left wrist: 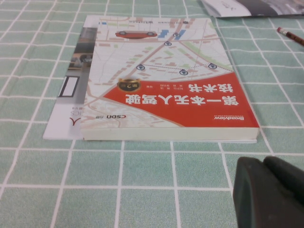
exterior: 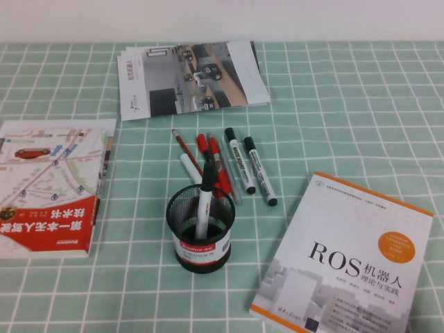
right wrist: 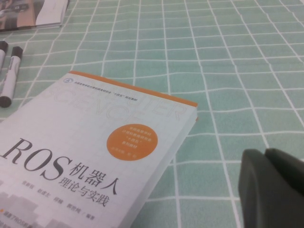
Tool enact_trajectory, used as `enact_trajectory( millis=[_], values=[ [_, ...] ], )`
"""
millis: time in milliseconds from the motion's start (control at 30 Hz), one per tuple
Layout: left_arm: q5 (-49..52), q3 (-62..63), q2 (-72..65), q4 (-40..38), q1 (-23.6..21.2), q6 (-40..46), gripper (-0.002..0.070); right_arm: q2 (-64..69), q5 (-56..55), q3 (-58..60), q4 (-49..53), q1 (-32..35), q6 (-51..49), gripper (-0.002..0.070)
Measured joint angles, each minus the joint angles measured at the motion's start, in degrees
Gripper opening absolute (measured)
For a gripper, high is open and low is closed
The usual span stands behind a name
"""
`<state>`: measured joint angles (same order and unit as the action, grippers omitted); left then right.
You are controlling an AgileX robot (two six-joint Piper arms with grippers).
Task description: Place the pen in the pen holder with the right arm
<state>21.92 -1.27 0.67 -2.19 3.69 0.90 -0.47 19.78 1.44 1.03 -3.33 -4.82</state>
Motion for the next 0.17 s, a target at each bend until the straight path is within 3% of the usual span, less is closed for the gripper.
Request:
enact_trajectory(
  millis=[167],
  values=[
    [0.0, 0.0, 0.0, 0.0, 0.0, 0.0, -0.0004, 0.0, 0.0, 0.0, 0.0, 0.0, 0.0, -0.0019]
  ],
)
